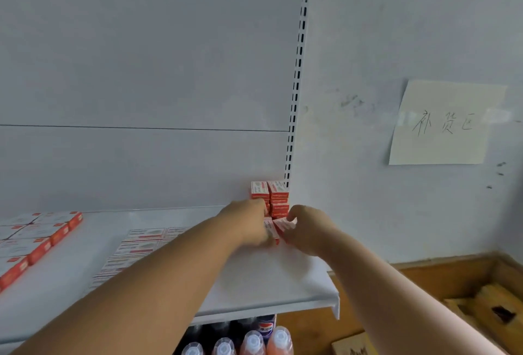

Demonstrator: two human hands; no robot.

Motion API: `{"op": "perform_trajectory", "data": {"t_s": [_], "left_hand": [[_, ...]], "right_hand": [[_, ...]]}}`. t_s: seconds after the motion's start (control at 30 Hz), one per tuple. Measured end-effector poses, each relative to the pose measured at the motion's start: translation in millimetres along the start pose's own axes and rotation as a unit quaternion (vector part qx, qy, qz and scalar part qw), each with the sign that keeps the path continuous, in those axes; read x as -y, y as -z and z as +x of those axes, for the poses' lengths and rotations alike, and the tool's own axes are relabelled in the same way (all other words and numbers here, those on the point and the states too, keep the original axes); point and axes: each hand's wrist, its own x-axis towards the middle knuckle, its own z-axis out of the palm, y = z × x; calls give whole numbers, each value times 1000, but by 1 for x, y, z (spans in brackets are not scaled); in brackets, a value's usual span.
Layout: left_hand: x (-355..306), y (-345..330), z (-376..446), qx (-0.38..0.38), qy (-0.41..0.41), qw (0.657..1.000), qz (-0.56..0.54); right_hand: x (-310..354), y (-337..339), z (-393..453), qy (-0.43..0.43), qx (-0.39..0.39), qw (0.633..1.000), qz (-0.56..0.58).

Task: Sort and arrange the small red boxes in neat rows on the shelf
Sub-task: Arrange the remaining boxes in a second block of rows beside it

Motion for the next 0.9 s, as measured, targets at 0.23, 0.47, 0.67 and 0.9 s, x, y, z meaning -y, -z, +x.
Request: {"op": "perform_trajectory", "data": {"t_s": [0.23,0.47,0.67,0.9], "left_hand": [[-7,-2,-4,22,39,999,-12],[11,9,-22,-90,122,984,-98],[24,19,-50,-193,183,924,-276],[70,40,-75,-240,226,871,-364]], "right_hand": [[-19,-10,13,73,19,997,9],[-16,-11,23,131,-31,986,94],[12,-6,21,139,58,921,359],[69,-18,23,110,92,865,480]]}}
